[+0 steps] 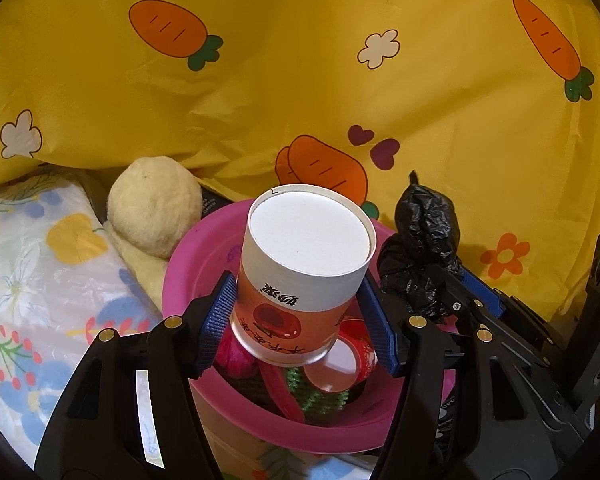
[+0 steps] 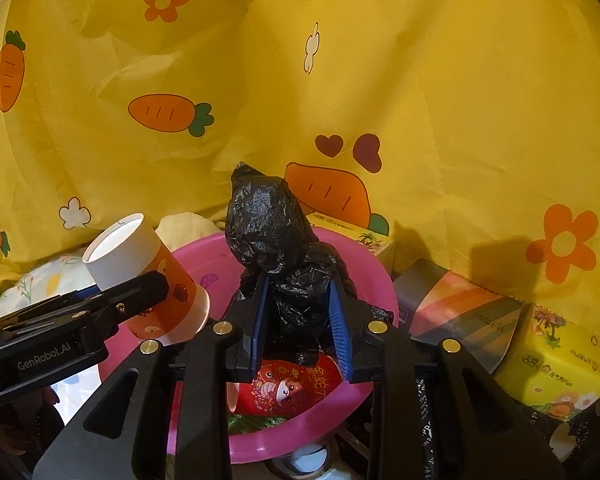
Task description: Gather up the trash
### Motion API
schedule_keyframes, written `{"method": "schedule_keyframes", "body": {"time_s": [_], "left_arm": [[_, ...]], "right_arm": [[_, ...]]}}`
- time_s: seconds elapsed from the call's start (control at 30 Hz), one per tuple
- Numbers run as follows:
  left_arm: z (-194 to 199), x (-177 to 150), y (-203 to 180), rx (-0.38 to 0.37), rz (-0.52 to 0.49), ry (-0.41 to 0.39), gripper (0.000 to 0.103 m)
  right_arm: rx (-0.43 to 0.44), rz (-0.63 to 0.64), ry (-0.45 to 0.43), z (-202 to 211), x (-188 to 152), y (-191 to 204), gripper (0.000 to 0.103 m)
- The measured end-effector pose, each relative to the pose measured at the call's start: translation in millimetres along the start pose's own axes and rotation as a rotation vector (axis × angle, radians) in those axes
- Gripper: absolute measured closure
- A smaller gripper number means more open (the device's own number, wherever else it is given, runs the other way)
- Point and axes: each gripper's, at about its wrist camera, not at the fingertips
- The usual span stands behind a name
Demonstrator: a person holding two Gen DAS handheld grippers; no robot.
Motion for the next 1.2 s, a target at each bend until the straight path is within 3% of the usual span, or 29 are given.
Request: {"method": "schedule_keyframes", "body": {"time_s": [0.17,0.2,0.27,0.33,0.43,0.6,0.97,1.2], "left_arm": [[-1,-1,1,-0.006,0.001,-0.003,0.042],[-1,-1,1,-0.003,0.001,-0.005,0.041],[1,-1,2,0.005,-0.001,-0.016,0.029],[6,-1,7,0.005,0.018,-0.034,0.02],[11,1,14,0.015,0.044,-0.046,0.016],[24,-3,20,0.091,0.021,-0.076,0.009],[73,-23,32,0.234,-0.019,-0.167,0.006],[102,-48,28,0.324,-0.062,-0.213,0.006]], "right_arm": [[0.001,-0.009,0.006,-6,0,-2,0.071],[-0.001,-0.008,0.007,-6,0,-2,0.064],[-0.003,-0.008,0.001,-6,0,-2,0.053],[-0.009,-0.007,-0.001,-7,-1,-3,0.051],[-0.013,-0.02,0.002,-7,-1,-6,0.044],[-0.029,-0.01,-0.015,0,-3,-1,0.024],[-0.029,0.021,-0.024,22,-9,16,0.006],[-0.03,0.039,-0.035,44,-22,31,0.006]]}}
Point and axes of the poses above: each gripper's, at about its wrist camera, not at the fingertips, and z roughly against the way its jaws point, y to its left, x to its top, and after that the axes turned 8 degrees about z, right-handed
